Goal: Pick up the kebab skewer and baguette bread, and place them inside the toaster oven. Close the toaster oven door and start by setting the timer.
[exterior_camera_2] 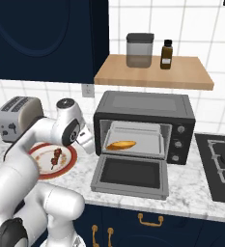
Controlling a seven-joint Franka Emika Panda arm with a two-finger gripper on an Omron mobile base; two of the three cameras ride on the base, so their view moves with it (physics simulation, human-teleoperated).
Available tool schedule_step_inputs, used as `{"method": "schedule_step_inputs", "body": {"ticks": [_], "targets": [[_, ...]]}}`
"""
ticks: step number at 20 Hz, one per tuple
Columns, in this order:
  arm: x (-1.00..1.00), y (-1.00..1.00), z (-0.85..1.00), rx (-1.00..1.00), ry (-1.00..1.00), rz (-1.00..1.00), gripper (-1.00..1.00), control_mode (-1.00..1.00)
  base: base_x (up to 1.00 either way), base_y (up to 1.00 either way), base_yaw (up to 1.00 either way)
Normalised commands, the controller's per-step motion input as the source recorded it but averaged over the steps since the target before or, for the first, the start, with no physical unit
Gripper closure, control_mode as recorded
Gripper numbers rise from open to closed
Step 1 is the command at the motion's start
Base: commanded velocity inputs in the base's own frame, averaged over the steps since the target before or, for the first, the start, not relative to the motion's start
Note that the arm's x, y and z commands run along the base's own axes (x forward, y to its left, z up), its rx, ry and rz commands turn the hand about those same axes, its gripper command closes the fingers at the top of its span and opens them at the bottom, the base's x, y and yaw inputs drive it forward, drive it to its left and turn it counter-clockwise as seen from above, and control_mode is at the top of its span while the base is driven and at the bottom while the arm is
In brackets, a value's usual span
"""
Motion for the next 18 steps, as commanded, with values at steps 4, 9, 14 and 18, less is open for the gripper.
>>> {"method": "schedule_step_inputs", "body": {"ticks": [4, 9, 14, 18], "targets": [[0.10, 0.14, -0.04, -0.08, 0.09, 0.06, -1.00, -1.00, 0.00, 0.00, 0.00], [0.02, 0.08, -0.14, -0.02, 0.08, 0.06, -1.00, -1.00, 0.00, 0.00, 0.00], [0.00, 0.42, -0.13, 0.00, 0.08, 0.15, -1.00, -1.00, 0.00, 0.00, 0.00], [0.00, 0.63, -0.07, 0.00, 0.09, 0.15, -1.00, -1.00, 0.00, 0.00, 0.00]]}}
